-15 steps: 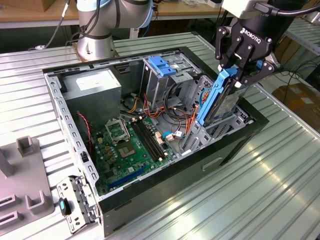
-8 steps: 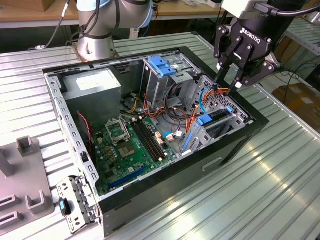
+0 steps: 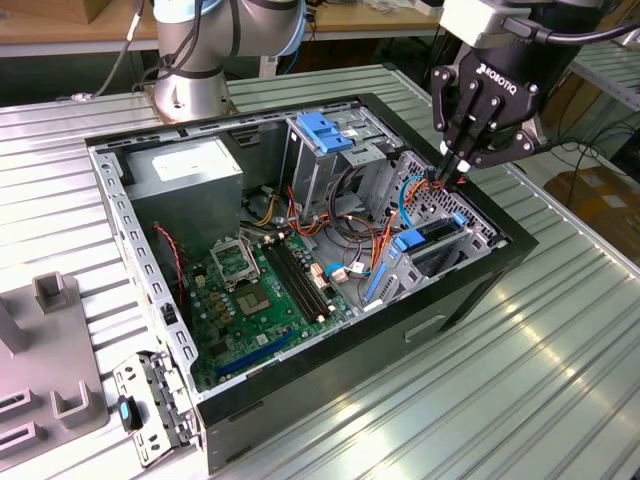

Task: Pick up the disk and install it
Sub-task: 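Insert the disk into the insertion slot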

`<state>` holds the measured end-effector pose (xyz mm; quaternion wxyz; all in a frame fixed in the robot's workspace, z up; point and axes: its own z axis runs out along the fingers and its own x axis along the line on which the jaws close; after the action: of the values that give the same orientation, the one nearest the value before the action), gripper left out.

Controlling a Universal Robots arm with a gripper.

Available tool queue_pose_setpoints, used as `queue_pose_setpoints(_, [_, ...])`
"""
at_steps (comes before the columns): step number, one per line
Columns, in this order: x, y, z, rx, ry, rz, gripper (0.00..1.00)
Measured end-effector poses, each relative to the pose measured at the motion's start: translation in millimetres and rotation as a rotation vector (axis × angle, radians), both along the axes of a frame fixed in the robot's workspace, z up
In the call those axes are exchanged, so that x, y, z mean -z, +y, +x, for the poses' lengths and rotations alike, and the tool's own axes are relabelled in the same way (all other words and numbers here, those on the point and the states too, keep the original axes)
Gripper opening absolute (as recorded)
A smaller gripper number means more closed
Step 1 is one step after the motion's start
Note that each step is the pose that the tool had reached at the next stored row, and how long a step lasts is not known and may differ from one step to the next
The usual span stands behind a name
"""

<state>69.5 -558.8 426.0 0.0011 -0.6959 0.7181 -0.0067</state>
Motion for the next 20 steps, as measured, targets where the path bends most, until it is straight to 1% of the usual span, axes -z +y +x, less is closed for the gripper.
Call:
queue_pose_setpoints(2, [3.9,-0.2,3.8,0.000,0.0000,0.0001,0.11])
queue_pose_setpoints(6, [13.5,-0.6,19.2,0.000,0.0000,0.0001,0.11])
queue_pose_setpoints(10, [21.8,-1.0,31.4,0.000,0.0000,-0.0001,0.11])
queue_pose_setpoints(13, [27.4,-1.1,32.5,0.000,0.0000,0.0001,0.11])
queue_pose_setpoints(20, [28.1,-1.1,32.5,0.000,0.0000,-0.0002,0.11])
